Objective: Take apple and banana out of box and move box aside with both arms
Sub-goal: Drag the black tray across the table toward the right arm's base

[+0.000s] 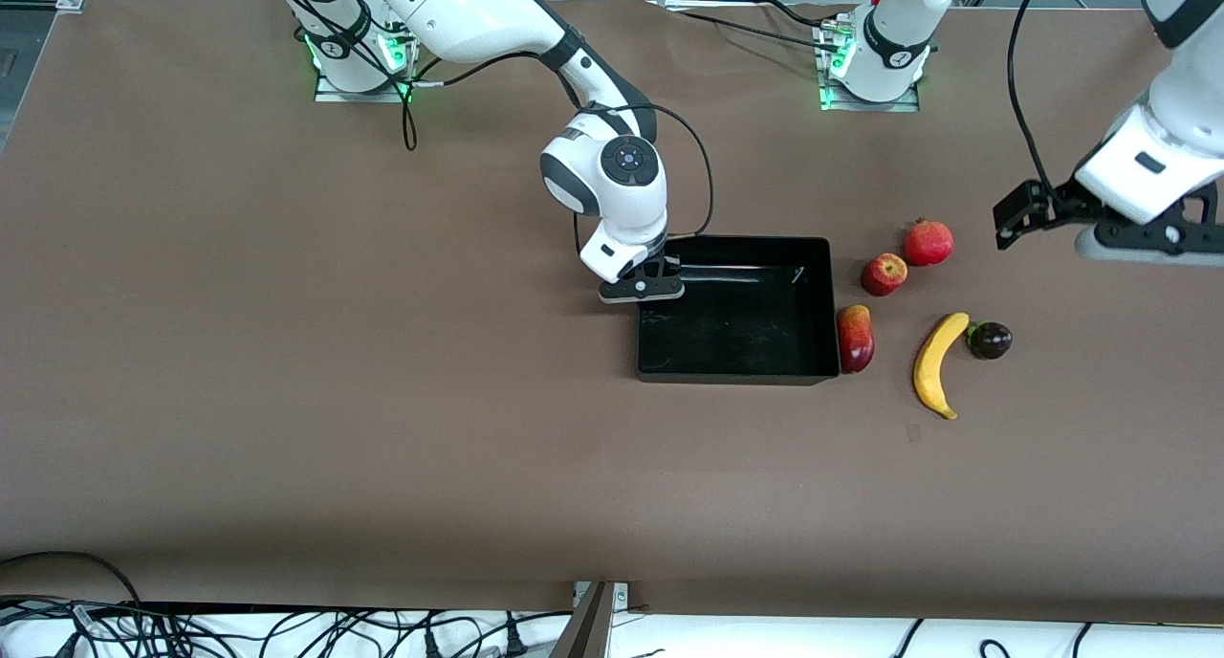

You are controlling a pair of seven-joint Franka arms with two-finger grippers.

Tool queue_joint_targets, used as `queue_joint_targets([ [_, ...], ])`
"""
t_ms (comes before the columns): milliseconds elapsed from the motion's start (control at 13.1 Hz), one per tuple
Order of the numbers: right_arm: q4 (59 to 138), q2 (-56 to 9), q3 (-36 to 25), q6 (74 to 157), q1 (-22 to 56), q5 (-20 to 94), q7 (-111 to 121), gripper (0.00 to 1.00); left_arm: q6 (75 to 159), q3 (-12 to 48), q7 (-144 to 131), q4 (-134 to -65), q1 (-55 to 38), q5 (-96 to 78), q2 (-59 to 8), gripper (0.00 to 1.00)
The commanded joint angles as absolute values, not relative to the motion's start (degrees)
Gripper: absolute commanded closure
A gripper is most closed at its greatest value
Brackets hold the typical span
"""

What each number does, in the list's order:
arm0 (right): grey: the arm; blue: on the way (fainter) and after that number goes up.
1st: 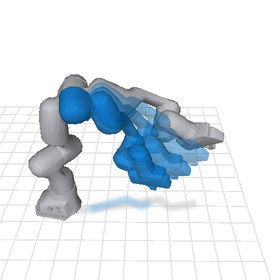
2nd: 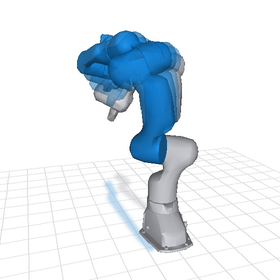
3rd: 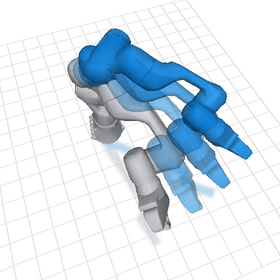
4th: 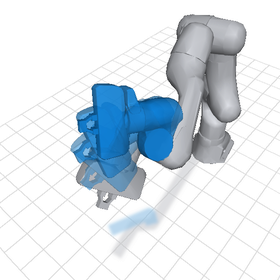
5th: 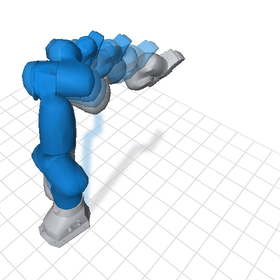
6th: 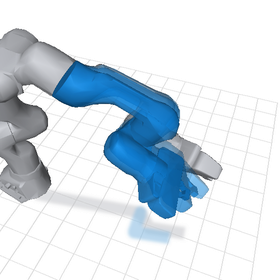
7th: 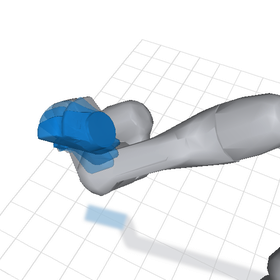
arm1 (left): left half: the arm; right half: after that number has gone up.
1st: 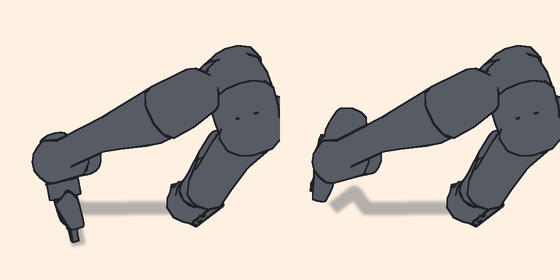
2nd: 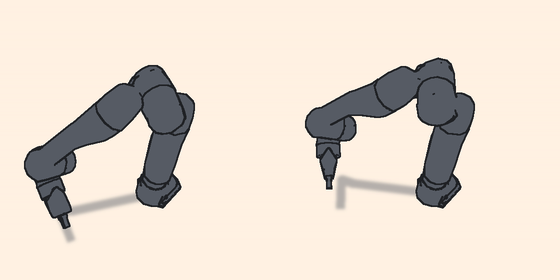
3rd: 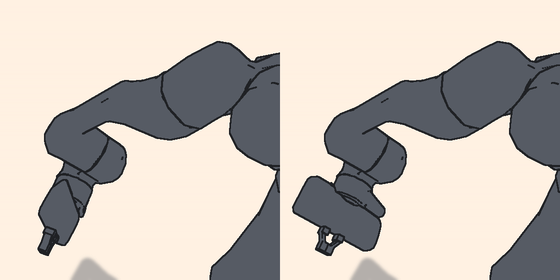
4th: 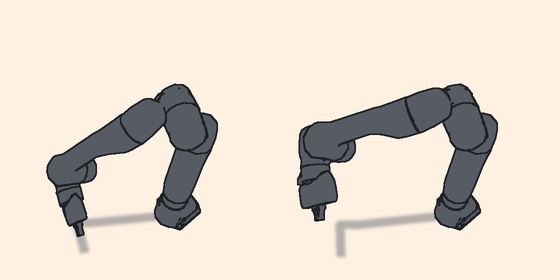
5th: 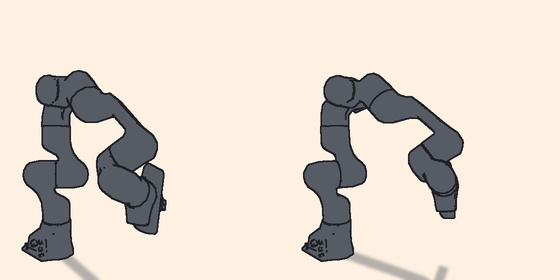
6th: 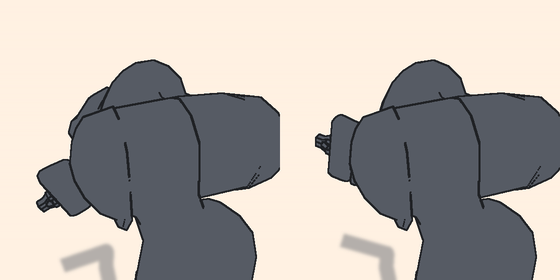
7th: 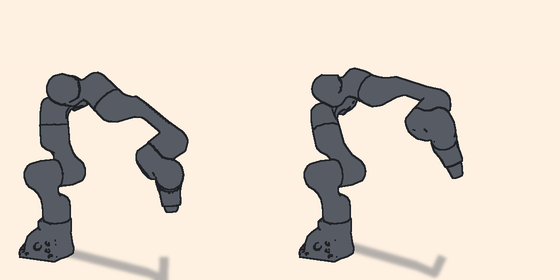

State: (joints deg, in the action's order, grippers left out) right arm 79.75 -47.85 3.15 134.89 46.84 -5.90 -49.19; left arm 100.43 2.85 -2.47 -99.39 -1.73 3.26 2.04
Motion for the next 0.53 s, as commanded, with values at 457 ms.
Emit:
queue_joint_targets([
  [457, 79.1, -35.2, 2.6, 118.8, 35.9, -2.4, -30.4, 1.0, 98.6, 1.5, -3.5, -101.8, -3.3, 1.0, 4.7, 0.0],
])
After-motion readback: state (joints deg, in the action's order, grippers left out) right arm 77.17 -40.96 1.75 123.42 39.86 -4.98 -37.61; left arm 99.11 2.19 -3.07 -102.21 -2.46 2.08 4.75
